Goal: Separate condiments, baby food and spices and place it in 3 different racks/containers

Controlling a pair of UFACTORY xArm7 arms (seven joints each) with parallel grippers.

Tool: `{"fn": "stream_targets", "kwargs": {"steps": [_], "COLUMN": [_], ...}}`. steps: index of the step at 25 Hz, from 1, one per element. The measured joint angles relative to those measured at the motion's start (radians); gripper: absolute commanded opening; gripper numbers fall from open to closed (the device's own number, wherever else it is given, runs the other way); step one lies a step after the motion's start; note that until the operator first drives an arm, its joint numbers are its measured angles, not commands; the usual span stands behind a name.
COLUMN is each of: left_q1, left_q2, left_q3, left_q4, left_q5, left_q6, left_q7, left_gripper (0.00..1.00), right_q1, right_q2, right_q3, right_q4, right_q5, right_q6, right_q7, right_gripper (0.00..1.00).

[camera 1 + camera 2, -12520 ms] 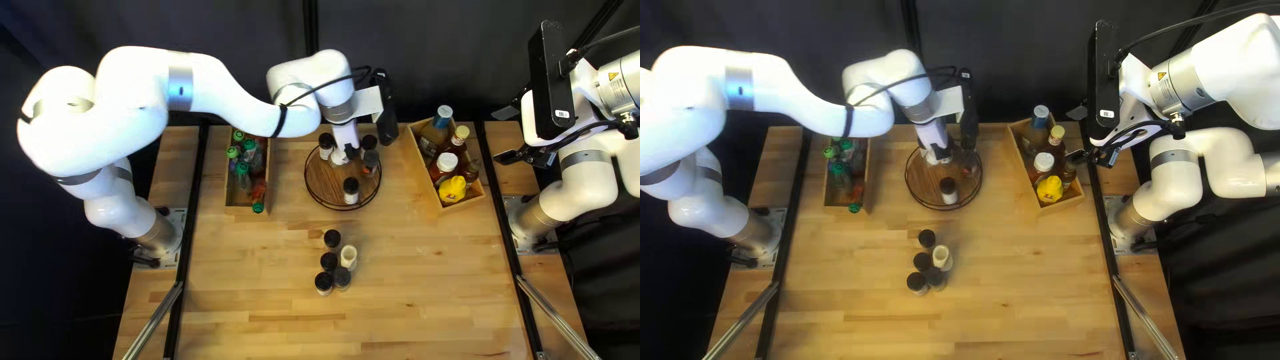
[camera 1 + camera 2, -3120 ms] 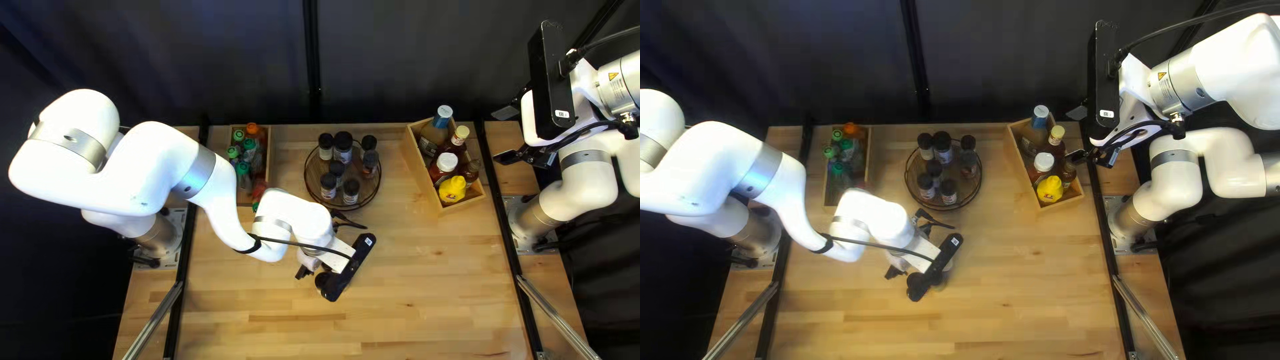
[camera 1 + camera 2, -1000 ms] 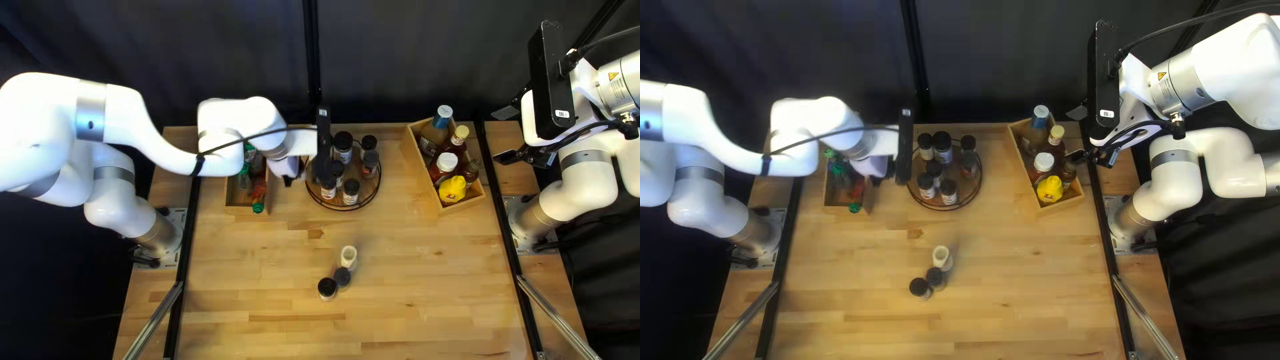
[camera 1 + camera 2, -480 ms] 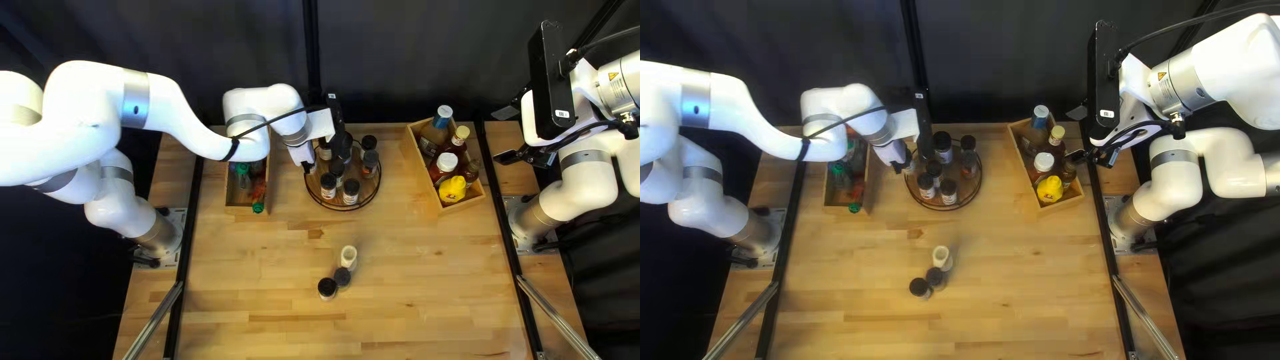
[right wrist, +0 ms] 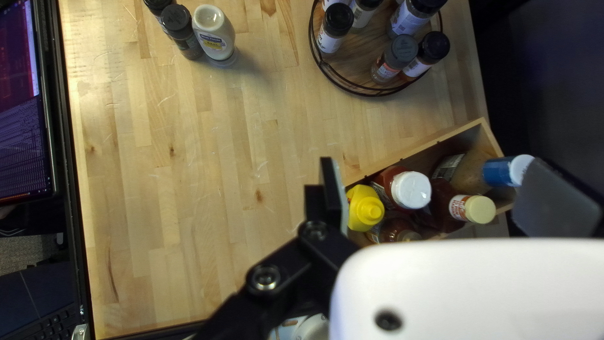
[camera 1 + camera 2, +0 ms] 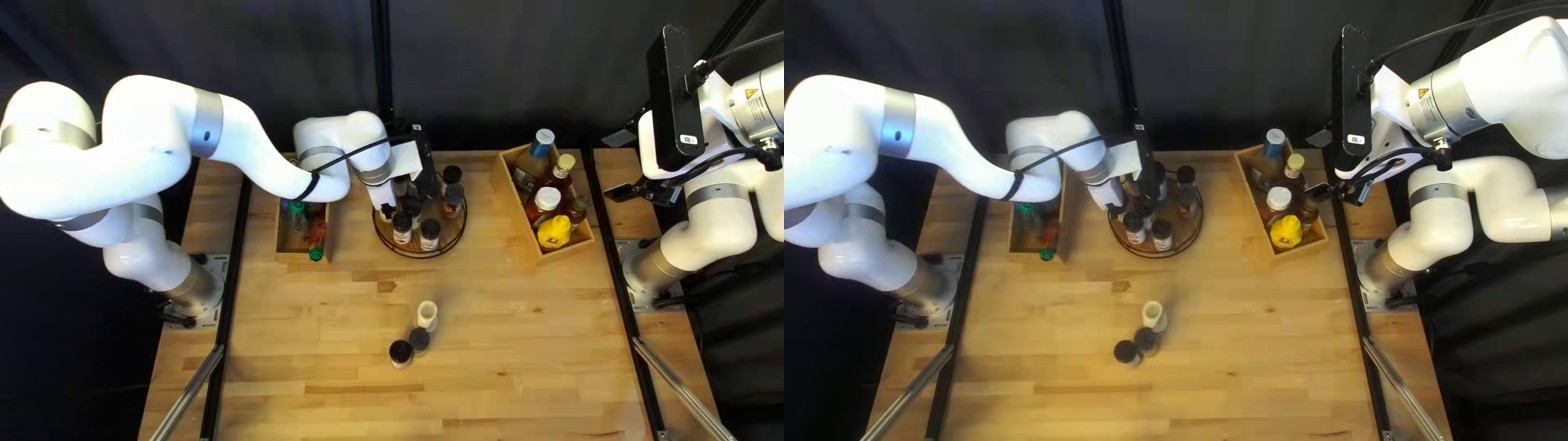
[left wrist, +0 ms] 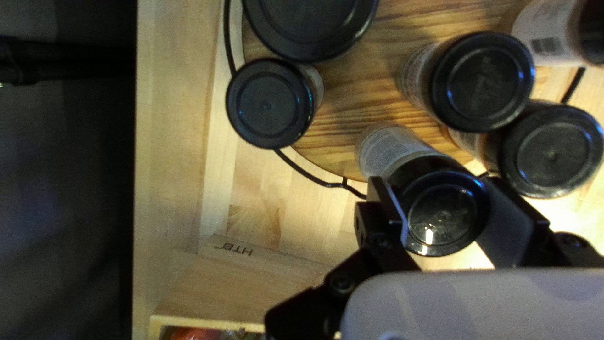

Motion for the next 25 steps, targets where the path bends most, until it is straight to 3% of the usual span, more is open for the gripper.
{"fn": "stream_targets", "kwargs": {"steps": [1, 2, 4, 5, 6, 11, 16, 25], "left_q1": [0.001, 0.002, 0.003, 0.004, 0.004, 0.0, -0.022, -0.117], "left_q2": [0.004, 0.008, 0.016, 0.02, 0.022, 0.005, -0.067, -0.143], "left_q3": [0.001, 0.001, 0.001, 0.001, 0.001, -0.007, -0.024, -0.081], "left_q4": [-0.002, -0.003, -0.006, -0.006, -0.006, 0.0, 0.021, 0.123], "left_q5": [-0.003, -0.007, -0.014, -0.018, -0.022, -0.049, -0.119, -0.28], "left_q6": [-0.005, -0.01, -0.019, -0.021, -0.022, 0.011, 0.119, 0.329], "left_q7": [0.002, 0.003, 0.007, 0.008, 0.011, 0.032, 0.115, 0.285], "left_gripper": [0.01, 0.09, 0.67, 0.67, 1.0, 1.0, 1.0, 1.0], "right_q1": [0.0, 0.0, 0.0, 0.0, 0.0, 0.0, 0.0, 0.0], "right_q2": [0.0, 0.0, 0.0, 0.0, 0.0, 0.0, 0.0, 0.0], "right_q3": [0.0, 0.0, 0.0, 0.0, 0.0, 0.0, 0.0, 0.0], "right_q4": [0.0, 0.0, 0.0, 0.0, 0.0, 0.0, 0.0, 0.0], "right_q5": [0.0, 0.0, 0.0, 0.0, 0.0, 0.0, 0.0, 0.0], "right_q6": [0.0, 0.0, 0.0, 0.0, 0.0, 0.0, 0.0, 0.0], "right_q7": [0.0, 0.0, 0.0, 0.0, 0.0, 0.0, 0.0, 0.0], "right_gripper": [1.0, 1.0, 1.0, 1.0, 1.0, 1.0, 1.0, 1.0]}}
